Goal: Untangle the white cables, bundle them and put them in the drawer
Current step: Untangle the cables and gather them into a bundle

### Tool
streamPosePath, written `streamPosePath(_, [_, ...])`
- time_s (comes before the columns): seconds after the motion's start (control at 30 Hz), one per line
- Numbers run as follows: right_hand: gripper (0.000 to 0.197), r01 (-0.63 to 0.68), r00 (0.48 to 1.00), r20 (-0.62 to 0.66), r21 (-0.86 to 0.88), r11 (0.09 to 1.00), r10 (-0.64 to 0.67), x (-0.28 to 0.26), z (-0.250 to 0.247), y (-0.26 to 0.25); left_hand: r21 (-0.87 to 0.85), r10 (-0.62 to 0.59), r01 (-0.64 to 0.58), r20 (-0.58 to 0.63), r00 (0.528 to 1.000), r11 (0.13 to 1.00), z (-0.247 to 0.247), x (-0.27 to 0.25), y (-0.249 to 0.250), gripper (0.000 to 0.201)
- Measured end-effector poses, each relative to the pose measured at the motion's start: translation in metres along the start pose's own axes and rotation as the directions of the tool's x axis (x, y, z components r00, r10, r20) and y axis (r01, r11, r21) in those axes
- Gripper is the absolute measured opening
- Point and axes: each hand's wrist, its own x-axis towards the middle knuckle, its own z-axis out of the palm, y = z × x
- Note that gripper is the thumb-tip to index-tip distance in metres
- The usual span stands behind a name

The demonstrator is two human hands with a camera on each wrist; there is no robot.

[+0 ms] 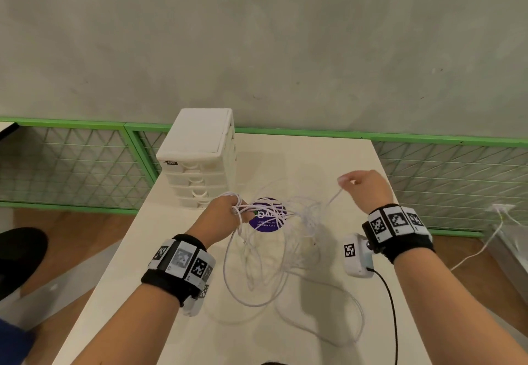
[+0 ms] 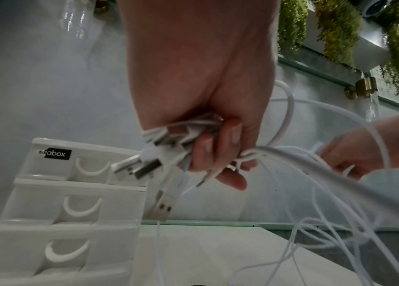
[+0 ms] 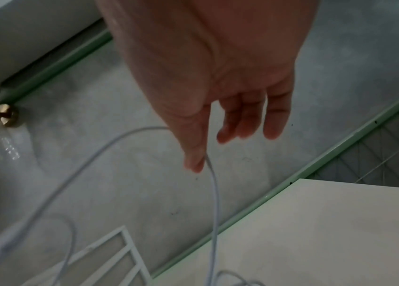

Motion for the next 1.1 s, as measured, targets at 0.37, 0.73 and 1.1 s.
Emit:
streamPosePath(0.37, [0.028,0.484,0.848,0.359,-0.226,0.846,-0.389,-0.027,0.029,-0.032,-0.096,0.015,-0.028,-0.135,0.991,0.995,0.001,0.012,0.019,0.027])
streamPosePath(0.73, [0.005,0.271,0.952,0.053,0.304,0.913,-0.3,-0.025,-0.01,-0.044,0.004,-0.062,0.062,0.011,0.998,0.998,-0.006,0.009,0.01,0.035])
streamPosePath(1.1, [0.026,0.031,0.965,-0.249,0.399,0.916,0.076,0.0,-0.017,-0.015,0.177,-0.092,0.109,-0.104,0.99,0.978,-0.016,0.004,0.012,0.041])
